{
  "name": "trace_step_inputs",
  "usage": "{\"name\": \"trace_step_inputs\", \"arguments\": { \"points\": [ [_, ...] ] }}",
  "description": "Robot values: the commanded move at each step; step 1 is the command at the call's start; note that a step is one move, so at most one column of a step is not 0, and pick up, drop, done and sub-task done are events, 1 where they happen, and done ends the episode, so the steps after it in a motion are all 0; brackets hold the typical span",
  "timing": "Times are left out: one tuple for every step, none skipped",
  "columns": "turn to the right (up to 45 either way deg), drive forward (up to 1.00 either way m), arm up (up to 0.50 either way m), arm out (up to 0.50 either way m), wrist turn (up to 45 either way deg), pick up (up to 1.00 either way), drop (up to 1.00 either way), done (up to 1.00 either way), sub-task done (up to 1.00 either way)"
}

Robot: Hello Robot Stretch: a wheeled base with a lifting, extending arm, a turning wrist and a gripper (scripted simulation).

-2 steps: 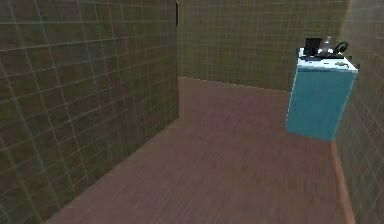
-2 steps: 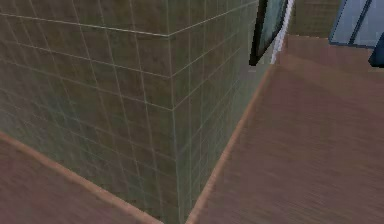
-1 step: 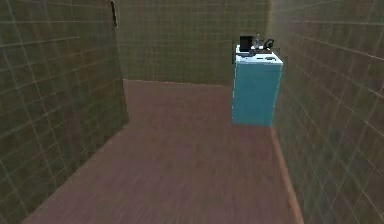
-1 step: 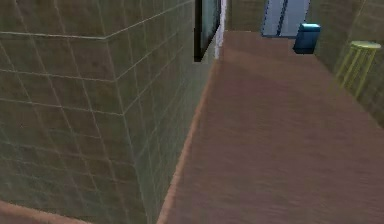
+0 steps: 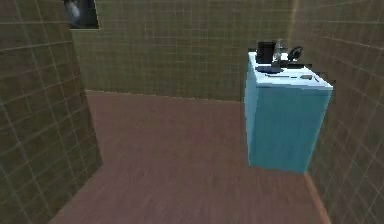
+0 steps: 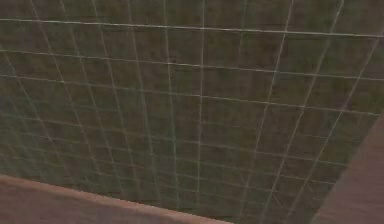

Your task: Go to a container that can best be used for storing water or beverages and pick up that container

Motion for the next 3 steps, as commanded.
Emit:
{"name": "trace_step_inputs", "arguments": {
  "points": [
    [0.0,1.0,0.0,0.0,0.0,0.0,0.0,0.0,0.0],
    [0.0,0.55,0.0,0.0,0.0,0.0,0.0,0.0,0.0],
    [12.0,0.0,0.0,0.0,0.0,0.0,0.0,0.0,0.0]
  ]
}}
